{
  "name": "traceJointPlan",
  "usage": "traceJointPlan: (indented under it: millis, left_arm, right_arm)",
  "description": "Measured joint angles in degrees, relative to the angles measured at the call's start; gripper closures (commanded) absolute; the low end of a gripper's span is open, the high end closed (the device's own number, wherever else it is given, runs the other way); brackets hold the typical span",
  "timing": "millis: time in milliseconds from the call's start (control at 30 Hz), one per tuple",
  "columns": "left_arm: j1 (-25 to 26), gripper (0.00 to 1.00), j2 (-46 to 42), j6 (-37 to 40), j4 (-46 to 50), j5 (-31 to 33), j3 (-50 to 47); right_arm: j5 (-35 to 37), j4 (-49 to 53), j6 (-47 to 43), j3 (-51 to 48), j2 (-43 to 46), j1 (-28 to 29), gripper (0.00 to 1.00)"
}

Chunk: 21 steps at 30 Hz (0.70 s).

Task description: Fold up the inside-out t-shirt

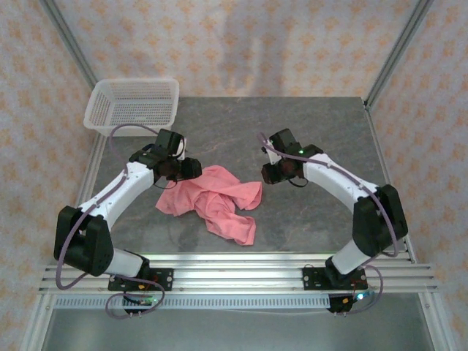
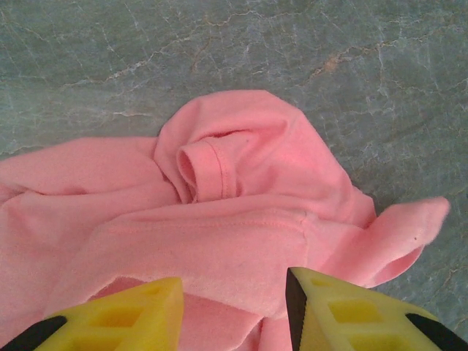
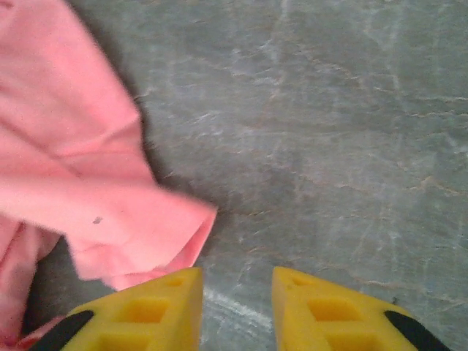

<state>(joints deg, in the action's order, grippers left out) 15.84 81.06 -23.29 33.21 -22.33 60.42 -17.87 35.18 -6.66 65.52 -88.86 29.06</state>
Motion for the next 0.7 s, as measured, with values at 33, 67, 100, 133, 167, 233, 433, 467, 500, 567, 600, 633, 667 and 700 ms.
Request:
traceJointPlan:
  millis: [33,67,100,133,167,233,433,467,500,567,600,633,667,700]
  left_arm:
    - [0.00,0.58,0.00,0.20,0.02,0.00,0.00]
    - [0.00,0.58,0.00,0.35,0.07,0.00,0.00]
    - [0.00,0.58,0.00,0.44,0.09,0.00,0.00]
    - [0.00,0.58,0.00,0.48,0.13,0.00,0.00]
    - [0.02,0.58,0.02,0.55,0.15,0.00,0.04]
    - [0.15,0.58,0.35,0.68,0.28,0.00,0.33]
    - [0.33,0.58,2.40,1.27,1.55,-0.31,2.36]
    - [0.33,0.58,2.62,1.60,2.12,-0.33,2.91]
    - [0.33,0.58,2.69,1.95,2.54,-0.31,3.32]
    - [0.33,0.58,2.69,2.43,3.39,-0.28,4.24]
    - [0.33,0.58,2.69,2.43,3.45,-0.28,4.44]
    - [0.33,0.58,2.69,2.40,3.48,-0.28,4.48]
    - [0.33,0.58,2.69,2.40,3.58,-0.28,4.48]
    - [0.33,0.58,2.69,2.38,3.67,-0.28,4.46]
  right_arm:
    - [-0.70,-0.20,-0.13,-0.83,0.76,0.66,0.66]
    - [-1.42,-0.44,-0.28,-1.64,1.46,1.64,0.65]
    - [-1.86,-0.79,-0.55,-2.27,1.88,2.62,0.64]
    - [-2.21,-1.22,-0.94,-2.91,2.21,3.76,0.63]
    - [-2.58,-1.68,-1.51,-3.41,2.29,4.85,0.62]
    - [-2.99,-1.84,-3.50,-3.58,1.70,6.34,0.61]
    - [-3.19,1.64,-13.33,2.80,-7.76,6.38,0.59]
    - [-3.30,2.51,-14.82,4.55,-9.86,6.38,0.58]
    - [-3.52,3.19,-15.80,5.77,-11.26,6.38,0.55]
    - [-4.24,4.44,-17.77,7.80,-13.66,6.38,0.52]
    - [-4.48,4.85,-18.36,8.33,-14.23,6.38,0.50]
    - [-4.70,5.42,-19.12,8.85,-14.80,6.38,0.50]
    - [-4.70,5.81,-19.67,9.29,-15.26,6.38,0.49]
    - [-4.63,6.12,-20.02,9.64,-15.61,6.38,0.48]
